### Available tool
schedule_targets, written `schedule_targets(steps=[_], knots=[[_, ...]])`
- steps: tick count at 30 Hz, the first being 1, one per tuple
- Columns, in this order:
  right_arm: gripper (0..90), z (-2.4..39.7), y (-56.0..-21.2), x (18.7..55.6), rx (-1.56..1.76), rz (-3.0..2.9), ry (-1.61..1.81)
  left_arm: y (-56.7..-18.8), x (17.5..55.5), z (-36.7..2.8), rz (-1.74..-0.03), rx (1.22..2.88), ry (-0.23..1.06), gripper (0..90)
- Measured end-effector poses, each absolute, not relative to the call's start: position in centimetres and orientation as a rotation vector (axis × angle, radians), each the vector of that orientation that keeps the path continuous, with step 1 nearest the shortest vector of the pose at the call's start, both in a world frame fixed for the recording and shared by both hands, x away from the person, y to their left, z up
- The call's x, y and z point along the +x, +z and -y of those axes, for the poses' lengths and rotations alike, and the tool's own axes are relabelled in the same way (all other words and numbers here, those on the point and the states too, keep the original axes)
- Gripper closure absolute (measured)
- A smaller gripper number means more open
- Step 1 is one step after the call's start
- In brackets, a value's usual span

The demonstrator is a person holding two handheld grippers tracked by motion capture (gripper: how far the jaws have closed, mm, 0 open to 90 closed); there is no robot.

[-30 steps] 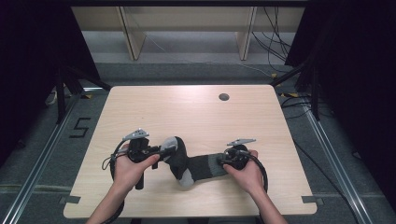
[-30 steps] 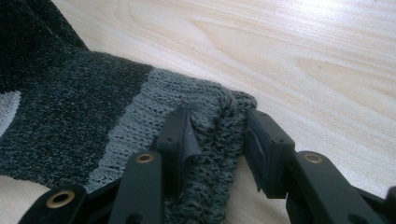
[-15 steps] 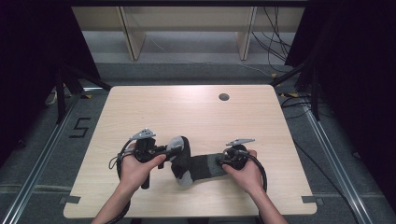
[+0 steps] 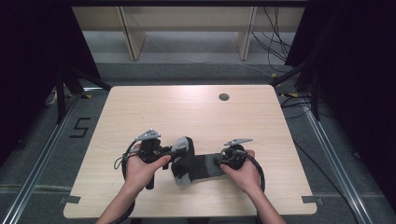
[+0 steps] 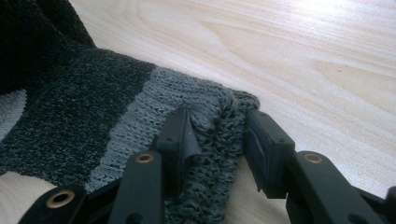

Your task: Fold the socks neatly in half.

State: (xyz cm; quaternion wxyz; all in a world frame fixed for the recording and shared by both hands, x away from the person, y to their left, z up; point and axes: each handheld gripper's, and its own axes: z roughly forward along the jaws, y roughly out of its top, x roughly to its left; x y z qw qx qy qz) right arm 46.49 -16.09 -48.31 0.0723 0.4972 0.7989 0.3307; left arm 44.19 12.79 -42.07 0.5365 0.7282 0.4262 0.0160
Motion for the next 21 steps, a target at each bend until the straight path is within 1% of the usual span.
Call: schedule_targets(steps=[3, 4, 9, 15, 17, 21], knots=[[61.1, 16.0, -48.3, 46.4, 1.525, -2.389, 1.002, -42.1, 44.2, -12.7, -1.018, 1.729, 0.037, 68.1], [61.1, 16.1, -48.5, 46.7, 1.469, -2.411, 1.028, -42.1, 44.3, -12.7, -1.011, 1.725, 0.028, 68.1], [61.1, 16.0, -48.5, 46.7, 1.467, -2.405, 1.027, -42.2, 44.3, -12.3, -1.012, 1.724, 0.024, 68.1], [61.1, 15.9, -48.5, 46.7, 1.466, -2.410, 1.026, -42.6, 44.2, -11.3, -1.001, 1.742, 0.010, 68.1], [61.1, 15.8, -48.4, 46.5, 1.517, -2.408, 1.004, -42.7, 44.2, -10.8, -1.005, 1.745, 0.010, 68.1], [59.1, 15.9, -48.2, 46.6, 1.517, -2.410, 0.995, -43.3, 44.3, -9.8, -1.012, 1.750, 0.006, 68.0]])
